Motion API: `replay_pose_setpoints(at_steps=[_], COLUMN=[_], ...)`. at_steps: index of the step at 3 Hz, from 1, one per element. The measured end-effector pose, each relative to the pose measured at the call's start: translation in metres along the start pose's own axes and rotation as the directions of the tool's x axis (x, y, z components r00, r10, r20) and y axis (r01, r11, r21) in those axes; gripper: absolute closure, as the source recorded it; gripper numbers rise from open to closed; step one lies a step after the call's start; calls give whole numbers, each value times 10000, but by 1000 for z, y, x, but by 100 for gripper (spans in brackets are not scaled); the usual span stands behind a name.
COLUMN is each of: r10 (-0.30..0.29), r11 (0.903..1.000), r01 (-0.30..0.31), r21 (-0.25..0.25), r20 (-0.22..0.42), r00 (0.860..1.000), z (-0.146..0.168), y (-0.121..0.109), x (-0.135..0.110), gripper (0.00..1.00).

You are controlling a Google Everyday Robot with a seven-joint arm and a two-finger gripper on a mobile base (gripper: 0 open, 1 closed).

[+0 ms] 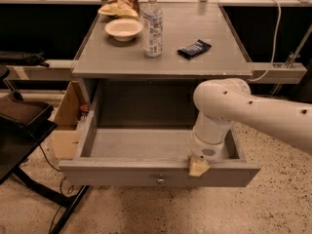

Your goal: Open top drawer

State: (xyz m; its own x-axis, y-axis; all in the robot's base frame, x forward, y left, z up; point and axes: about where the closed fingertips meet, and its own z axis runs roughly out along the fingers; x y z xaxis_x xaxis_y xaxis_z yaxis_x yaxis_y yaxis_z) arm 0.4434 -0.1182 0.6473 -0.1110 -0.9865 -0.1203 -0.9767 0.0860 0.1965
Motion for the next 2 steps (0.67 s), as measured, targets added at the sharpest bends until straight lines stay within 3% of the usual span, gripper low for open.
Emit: replay_pose_setpoints(at_steps=[2], r10=[83], r11=[9990], r01=[-78], r21=[-440], r20=[130], r00=[9999], z=[2], y=[27], x=[4], gripper=[100])
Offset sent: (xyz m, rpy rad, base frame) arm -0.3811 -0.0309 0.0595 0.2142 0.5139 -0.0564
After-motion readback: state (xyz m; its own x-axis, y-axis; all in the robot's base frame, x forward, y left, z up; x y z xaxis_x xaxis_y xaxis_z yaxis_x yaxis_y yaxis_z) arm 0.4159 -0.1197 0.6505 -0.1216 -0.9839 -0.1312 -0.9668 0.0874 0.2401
